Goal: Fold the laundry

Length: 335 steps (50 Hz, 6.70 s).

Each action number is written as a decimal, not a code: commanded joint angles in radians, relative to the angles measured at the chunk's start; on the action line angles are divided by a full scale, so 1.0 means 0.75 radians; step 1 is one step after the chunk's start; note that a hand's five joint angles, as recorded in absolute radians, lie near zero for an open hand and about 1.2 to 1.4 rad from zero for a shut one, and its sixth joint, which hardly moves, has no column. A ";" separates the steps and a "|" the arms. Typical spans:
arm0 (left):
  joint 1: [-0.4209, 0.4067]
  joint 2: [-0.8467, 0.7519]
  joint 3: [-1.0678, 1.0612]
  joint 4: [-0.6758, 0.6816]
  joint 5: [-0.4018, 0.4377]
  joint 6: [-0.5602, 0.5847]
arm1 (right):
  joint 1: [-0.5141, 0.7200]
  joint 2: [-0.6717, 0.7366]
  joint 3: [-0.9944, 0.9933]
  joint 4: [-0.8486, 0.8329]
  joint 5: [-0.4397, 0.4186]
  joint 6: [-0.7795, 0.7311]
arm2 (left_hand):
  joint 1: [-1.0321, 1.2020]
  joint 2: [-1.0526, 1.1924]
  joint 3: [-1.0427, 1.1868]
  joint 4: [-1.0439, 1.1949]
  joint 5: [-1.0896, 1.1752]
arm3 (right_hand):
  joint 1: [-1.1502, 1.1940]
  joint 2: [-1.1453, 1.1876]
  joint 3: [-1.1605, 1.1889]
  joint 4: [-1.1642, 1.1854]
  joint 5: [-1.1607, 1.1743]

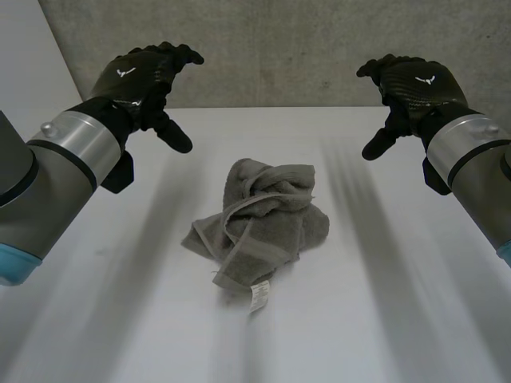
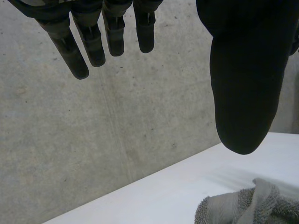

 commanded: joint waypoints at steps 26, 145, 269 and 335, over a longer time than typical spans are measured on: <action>-0.020 -0.081 0.017 -0.004 0.010 0.000 | -0.009 0.029 -0.009 0.043 -0.015 -0.007 | -0.072 -0.069 -0.070 -0.068 -0.065 | -0.037 -0.110 -0.128 -0.134 -0.118; 0.162 -0.148 0.102 0.010 0.121 0.101 | 0.124 0.227 -0.170 -0.252 -0.186 -0.428 | 1.341 1.345 1.343 1.345 1.349 | 1.592 1.519 1.501 1.495 1.511; 0.058 -0.159 -0.666 0.436 0.053 0.495 | 0.040 0.407 -0.033 0.274 -0.499 -0.582 | 1.482 1.486 1.484 1.486 1.489 | 1.592 1.519 1.501 1.495 1.511; 0.092 -0.298 -0.523 0.385 0.041 0.008 | -0.121 0.117 0.685 -0.247 -0.442 -0.238 | 1.457 1.461 1.459 1.461 1.465 | 0.009 -0.064 -0.082 -0.089 -0.072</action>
